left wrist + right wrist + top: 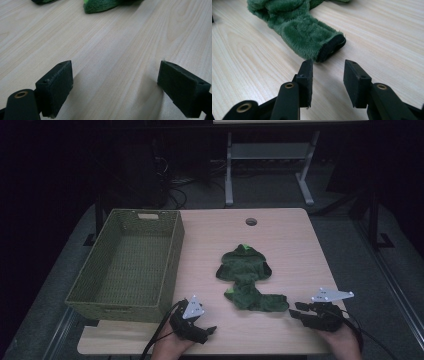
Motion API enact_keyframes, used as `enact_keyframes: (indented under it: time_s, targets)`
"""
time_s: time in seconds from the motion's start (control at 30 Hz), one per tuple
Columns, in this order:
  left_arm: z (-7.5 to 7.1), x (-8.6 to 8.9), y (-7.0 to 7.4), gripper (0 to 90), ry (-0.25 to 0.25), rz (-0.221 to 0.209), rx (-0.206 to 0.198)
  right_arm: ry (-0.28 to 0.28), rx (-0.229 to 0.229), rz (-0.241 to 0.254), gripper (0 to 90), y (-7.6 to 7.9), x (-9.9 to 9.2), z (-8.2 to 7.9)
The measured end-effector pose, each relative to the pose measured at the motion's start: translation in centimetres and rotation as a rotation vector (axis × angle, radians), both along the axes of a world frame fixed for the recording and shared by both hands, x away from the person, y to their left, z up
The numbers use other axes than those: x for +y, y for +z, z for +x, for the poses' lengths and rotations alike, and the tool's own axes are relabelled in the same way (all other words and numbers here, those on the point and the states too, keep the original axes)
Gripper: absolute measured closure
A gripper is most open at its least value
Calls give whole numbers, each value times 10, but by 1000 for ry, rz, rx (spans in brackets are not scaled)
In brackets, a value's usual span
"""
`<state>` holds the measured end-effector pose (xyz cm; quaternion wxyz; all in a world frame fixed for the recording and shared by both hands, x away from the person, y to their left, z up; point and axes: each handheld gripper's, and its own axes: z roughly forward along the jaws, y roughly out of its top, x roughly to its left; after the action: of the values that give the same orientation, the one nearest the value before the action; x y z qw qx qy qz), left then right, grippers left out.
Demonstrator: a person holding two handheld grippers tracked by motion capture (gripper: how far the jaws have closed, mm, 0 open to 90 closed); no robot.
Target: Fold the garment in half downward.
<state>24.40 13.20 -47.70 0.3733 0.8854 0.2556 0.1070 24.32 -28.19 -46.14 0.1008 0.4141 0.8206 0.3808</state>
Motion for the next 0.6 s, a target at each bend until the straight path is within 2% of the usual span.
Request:
enact_keyframes:
  time_s: [0.13,0.27,0.3,0.37,0.4,0.6]
  targets:
    - [0,0,0,123,0,0,1,23,1,18,591,-1,4,3]
    - [0,0,0,123,0,0,0,33,25,25,614,-4,8,7]
    - [0,0,0,123,0,0,0,38,30,29,652,-4,9,9]
    - [0,0,0,123,0,1,0,57,38,37,812,-5,10,11]
    - [0,0,0,123,0,1,0,64,35,33,841,-4,10,11]
    - [0,0,0,124,0,0,0,64,30,27,857,-1,7,10]
